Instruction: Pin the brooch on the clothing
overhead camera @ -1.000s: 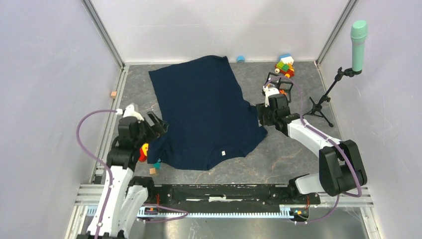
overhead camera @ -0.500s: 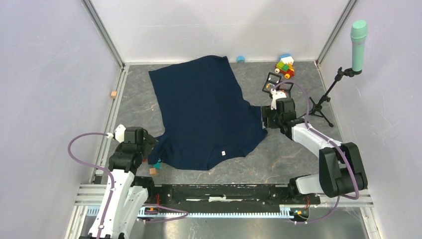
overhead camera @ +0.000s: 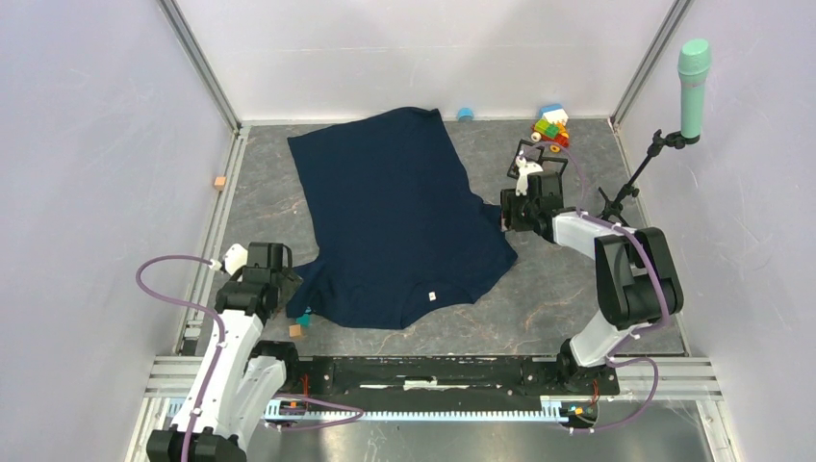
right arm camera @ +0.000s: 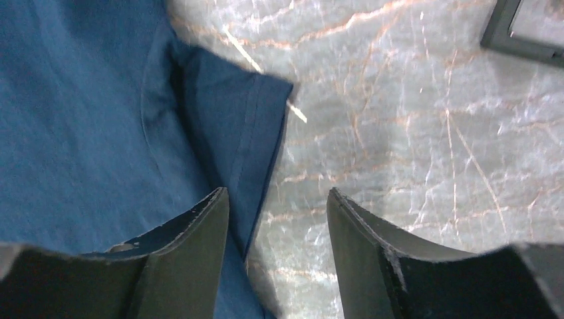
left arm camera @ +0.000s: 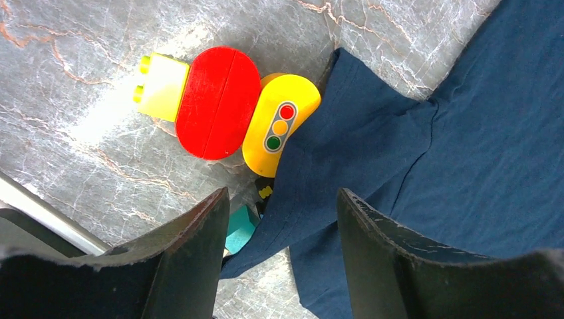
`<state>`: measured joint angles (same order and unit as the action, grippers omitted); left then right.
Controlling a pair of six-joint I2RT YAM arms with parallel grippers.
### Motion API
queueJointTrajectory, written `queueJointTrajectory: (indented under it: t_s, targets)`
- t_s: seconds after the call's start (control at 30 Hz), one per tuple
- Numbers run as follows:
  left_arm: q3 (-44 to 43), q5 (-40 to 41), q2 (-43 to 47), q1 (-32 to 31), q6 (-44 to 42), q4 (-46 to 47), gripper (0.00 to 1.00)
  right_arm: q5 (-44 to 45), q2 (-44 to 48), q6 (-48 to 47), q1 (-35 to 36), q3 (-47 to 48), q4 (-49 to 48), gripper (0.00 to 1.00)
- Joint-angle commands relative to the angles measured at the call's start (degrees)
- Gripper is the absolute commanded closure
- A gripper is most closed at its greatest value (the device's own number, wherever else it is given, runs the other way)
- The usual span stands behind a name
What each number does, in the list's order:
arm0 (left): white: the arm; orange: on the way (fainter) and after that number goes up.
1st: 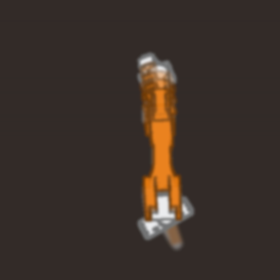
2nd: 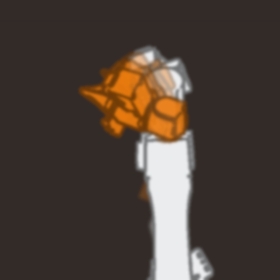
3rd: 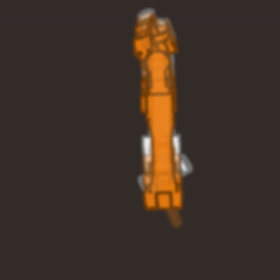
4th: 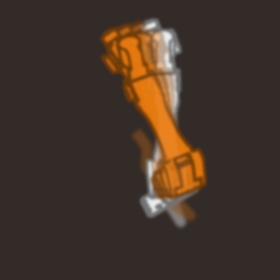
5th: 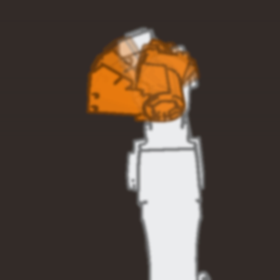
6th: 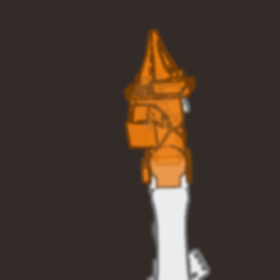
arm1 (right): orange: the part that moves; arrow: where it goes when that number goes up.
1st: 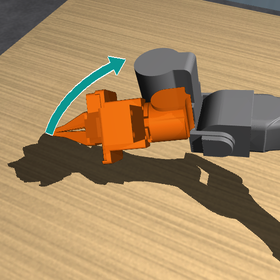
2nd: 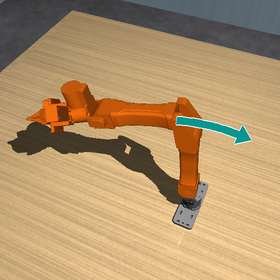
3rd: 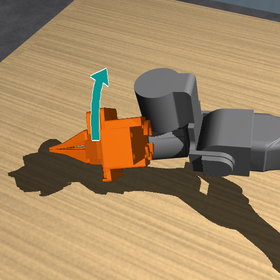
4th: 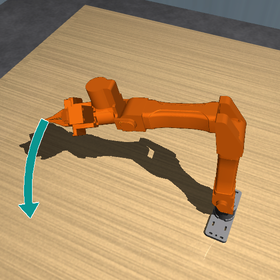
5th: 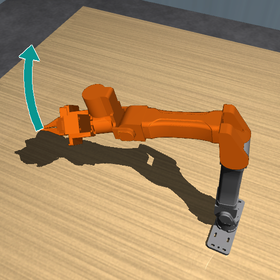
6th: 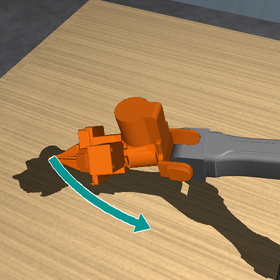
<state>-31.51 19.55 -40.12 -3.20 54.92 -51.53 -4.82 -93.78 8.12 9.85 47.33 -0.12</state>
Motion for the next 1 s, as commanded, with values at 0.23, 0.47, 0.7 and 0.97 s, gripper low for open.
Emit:
queueJointTrajectory:
  t_s: [0.23,0.47,0.7,0.97]
  targets:
    - [2.5,-0.5,-2.0,0.1,-0.7,6.5,0.50,3.8,-8.0,-1.7,1.4,8.1,-0.6,0.51]
    - [2.5,-0.1,-1.8,0.2,-2.2,8.1,0.74,3.1,-7.7,-1.1,3.1,5.8,-2.1,0.51]
    - [2.4,0.7,-1.2,0.8,-2.6,8.8,0.93,1.0,-7.4,-1.6,4.4,4.8,-2.5,0.65]
    - [0.8,3.8,0.9,2.2,-3.3,7.5,0.98,13.7,-6.5,-2.1,3.9,5.7,2.9,1.00]
